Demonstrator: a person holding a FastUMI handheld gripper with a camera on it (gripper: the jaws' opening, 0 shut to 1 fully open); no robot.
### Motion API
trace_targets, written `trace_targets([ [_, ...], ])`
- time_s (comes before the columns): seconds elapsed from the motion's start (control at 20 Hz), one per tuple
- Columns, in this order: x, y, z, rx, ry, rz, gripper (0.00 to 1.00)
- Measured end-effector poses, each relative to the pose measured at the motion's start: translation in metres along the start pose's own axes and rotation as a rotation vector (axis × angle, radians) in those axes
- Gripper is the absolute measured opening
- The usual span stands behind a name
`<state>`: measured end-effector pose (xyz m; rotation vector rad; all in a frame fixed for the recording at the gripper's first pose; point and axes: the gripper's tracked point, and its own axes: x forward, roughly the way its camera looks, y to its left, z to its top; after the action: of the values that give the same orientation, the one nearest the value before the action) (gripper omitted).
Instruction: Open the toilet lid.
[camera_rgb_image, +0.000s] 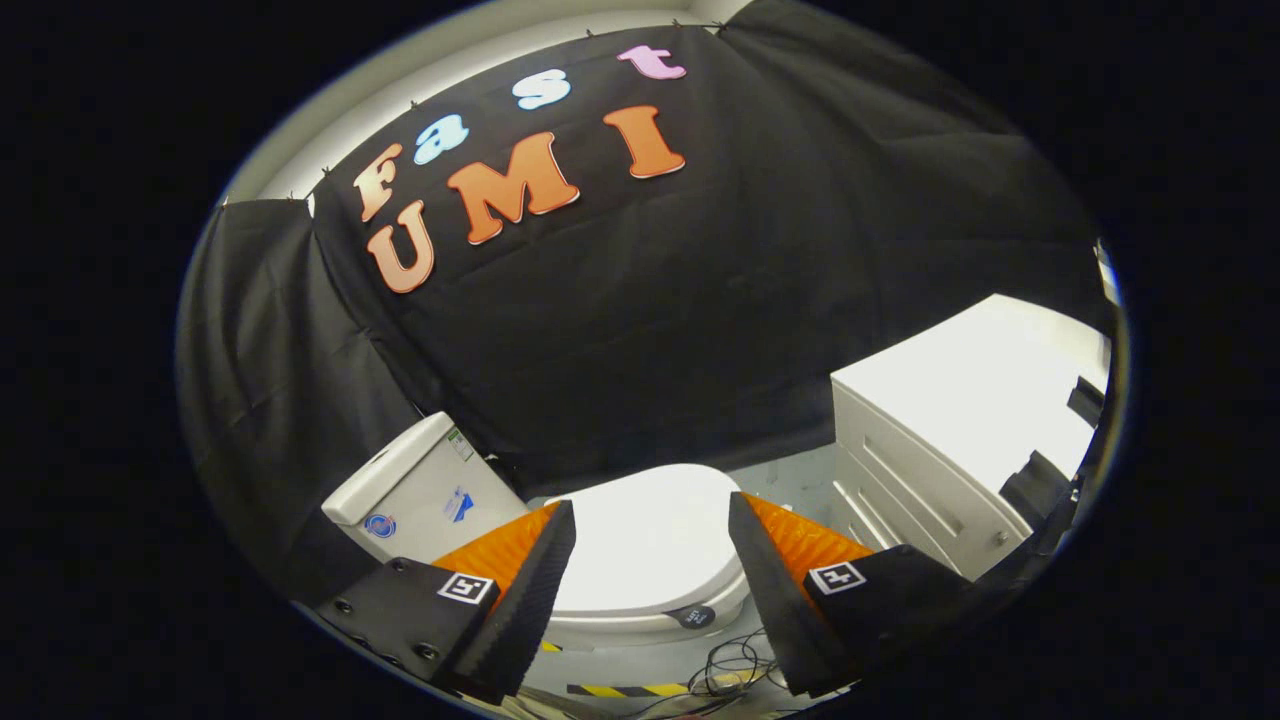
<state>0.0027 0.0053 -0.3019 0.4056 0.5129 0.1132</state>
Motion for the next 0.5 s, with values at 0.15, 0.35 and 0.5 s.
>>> trace_targets([
  [0.15, 0.014, -0.012, -0.029, 0.056, 0.069, 0.000, 0.99],
  [0.35, 0.027, -0.037, -0.078, 0.112, 0.155, -0.029, 0.99],
  [0.5, 0.040, -0.042, -0.106, 0.188, 0.217, -0.029, 0.99],
])
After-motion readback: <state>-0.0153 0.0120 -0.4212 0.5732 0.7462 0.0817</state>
